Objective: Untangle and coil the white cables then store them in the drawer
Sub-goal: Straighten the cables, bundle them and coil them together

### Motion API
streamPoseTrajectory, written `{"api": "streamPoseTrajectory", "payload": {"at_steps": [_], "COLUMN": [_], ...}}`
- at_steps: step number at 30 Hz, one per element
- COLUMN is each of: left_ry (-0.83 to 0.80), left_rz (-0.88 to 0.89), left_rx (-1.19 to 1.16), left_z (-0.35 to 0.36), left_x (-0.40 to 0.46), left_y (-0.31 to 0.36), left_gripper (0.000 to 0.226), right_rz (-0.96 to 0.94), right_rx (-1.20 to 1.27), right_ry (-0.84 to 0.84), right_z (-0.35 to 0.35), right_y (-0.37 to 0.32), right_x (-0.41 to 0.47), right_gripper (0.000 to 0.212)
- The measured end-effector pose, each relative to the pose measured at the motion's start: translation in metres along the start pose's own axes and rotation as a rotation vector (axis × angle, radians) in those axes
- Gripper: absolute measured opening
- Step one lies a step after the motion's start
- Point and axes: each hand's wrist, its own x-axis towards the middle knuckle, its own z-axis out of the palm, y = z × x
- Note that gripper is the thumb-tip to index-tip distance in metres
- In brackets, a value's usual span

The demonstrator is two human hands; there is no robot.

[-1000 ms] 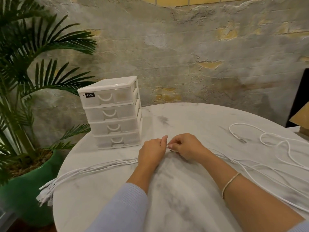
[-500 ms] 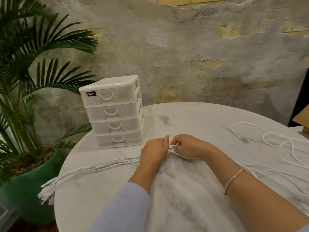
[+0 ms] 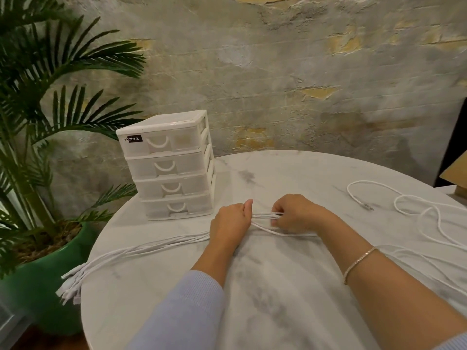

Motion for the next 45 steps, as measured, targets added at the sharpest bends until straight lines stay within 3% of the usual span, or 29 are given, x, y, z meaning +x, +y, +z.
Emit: {"api": "streamPoseTrajectory", "payload": {"at_steps": [2,8,12,16,18,24,29,33,40,43,45], "left_ry": [0.008,-0.008,-0.024,-0.031,-0.035,-0.019,-0.026,-0.015,-0.017,-0.012,-0.002], "left_rz": [-0.027,-0.039,-0.047,-0.054,-0.055,-0.059,-0.090,-0.107,-0.121,-0.127,-0.128], "left_rx": [-0.017,-0.023,-0.015,-0.014,-0.010,0.007,0.014,0.015,-0.003,-0.011,-0.010], "left_z": [-0.002,-0.001,-0.001,0.001,0.002,0.001,0.000,0.000,-0.001,-0.001,-0.001], "left_x": [0.002,0.003,0.002,0.003,0.004,0.002,0.004,0.005,0.004,0.004,0.004], "left_y": [-0.003,-0.004,-0.001,0.003,0.003,0.003,-0.003,-0.006,-0.004,-0.004,-0.004], "left_gripper": [0.051,0.055,0.054,0.060,0.061,0.060,0.059,0.059,0.060,0.059,0.058], "right_rz": [0.079,0.399,0.626,0.525,0.435,0.585,0.781,0.695,0.383,0.307,0.417], "right_rx": [-0.084,-0.008,-0.095,-0.016,0.049,0.018,0.012,-0.139,-0.195,-0.253,-0.282], "right_ry": [0.096,0.345,0.598,0.995,1.109,0.947,0.557,0.457,0.586,0.445,0.362], "right_z": [-0.009,-0.021,-0.022,-0.025,-0.025,-0.022,-0.024,-0.023,-0.020,-0.014,-0.011], "right_y": [0.021,0.059,0.065,0.070,0.074,0.087,0.081,0.067,0.059,0.057,0.058], "right_x": [-0.001,-0.004,-0.004,-0.012,-0.014,-0.011,-0.011,0.000,0.006,0.008,0.007], "right_gripper": [0.019,0.011,0.026,0.023,0.024,0.023,0.031,0.025,0.024,0.021,0.019]}}
